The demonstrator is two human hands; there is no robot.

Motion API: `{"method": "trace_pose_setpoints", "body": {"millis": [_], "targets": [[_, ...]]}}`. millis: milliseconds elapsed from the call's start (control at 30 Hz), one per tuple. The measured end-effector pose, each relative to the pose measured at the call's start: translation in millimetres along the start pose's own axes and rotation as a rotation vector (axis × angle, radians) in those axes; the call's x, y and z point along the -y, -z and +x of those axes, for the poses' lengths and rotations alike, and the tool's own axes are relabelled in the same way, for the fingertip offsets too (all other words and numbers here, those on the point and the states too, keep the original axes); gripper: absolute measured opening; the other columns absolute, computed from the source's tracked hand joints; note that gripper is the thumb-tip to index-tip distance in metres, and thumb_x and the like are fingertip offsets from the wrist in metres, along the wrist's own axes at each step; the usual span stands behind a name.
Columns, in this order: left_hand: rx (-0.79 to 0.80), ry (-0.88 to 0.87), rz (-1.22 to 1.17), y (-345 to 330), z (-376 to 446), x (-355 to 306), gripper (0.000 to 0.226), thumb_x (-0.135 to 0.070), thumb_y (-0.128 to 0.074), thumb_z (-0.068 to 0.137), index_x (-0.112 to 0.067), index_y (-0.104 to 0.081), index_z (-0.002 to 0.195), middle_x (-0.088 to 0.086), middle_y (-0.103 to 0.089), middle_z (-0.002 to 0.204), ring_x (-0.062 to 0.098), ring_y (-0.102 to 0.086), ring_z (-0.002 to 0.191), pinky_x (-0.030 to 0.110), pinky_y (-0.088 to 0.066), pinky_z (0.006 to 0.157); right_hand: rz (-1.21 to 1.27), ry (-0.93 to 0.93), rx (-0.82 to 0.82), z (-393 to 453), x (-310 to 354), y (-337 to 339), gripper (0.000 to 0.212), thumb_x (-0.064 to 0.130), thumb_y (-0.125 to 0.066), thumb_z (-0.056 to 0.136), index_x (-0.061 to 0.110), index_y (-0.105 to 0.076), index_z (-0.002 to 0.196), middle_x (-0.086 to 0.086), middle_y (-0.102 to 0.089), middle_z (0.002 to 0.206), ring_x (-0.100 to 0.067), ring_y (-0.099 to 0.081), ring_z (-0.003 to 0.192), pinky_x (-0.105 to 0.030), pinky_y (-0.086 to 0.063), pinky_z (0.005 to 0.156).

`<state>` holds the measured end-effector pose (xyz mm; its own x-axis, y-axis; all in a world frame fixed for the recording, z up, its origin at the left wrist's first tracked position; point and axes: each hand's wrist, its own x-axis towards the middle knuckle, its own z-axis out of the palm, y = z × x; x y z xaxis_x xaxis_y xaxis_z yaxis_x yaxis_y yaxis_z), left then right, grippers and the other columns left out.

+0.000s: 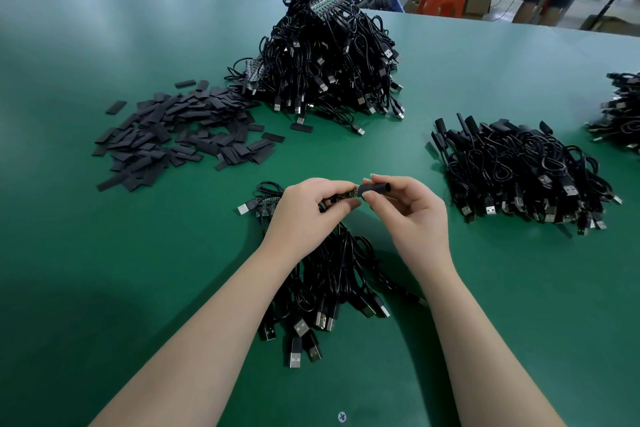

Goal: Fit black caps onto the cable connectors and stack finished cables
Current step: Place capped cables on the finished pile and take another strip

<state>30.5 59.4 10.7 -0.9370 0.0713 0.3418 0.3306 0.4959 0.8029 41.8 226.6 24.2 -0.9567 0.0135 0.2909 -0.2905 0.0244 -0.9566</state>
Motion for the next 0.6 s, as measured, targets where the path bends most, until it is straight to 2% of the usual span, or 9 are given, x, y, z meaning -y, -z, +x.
{"method": "trace_pose_setpoints", "body": {"millis": [200,400,600], "targets": [[-0.011,-0.005,-0.021,-1.9,-0.4,0.0,0.021,-0.035,-0.068,0.083,-0.038,-0.072,0.103,-0.013,-0.071,0.088,0.005,-0.062,0.081,0.03,-0.051,0.075,0.048,-0.074,0.013,2.1,0.9,0.6,0.022,0.001,-0.072,0.086,0.021,-0.072,0.094,0.004,-0.077,0.091,-0.011,-0.073,0.087,-0.022,-0.056,0.081],[-0.009,-0.018,-0.004,-2.0,-0.6,0.5,0.018,-0.033,-0.069,0.085,-0.033,-0.074,0.103,-0.015,-0.07,0.089,0.004,-0.062,0.083,0.03,-0.051,0.075,-0.026,-0.013,0.025,0.6,1.8,-0.2,0.024,0.0,-0.073,0.085,0.022,-0.072,0.095,0.008,-0.077,0.092,-0.009,-0.073,0.088,-0.018,-0.054,0.08],[0.022,-0.071,0.014,-1.7,-2.0,-1.8,0.022,-0.036,-0.067,0.085,-0.035,-0.074,0.106,-0.017,-0.072,0.092,0.004,-0.063,0.085,0.028,-0.05,0.076,-0.043,-0.037,0.024,1.9,0.9,1.2,0.024,0.001,-0.074,0.084,0.023,-0.072,0.091,0.009,-0.077,0.089,-0.01,-0.073,0.087,-0.019,-0.055,0.08]]}}
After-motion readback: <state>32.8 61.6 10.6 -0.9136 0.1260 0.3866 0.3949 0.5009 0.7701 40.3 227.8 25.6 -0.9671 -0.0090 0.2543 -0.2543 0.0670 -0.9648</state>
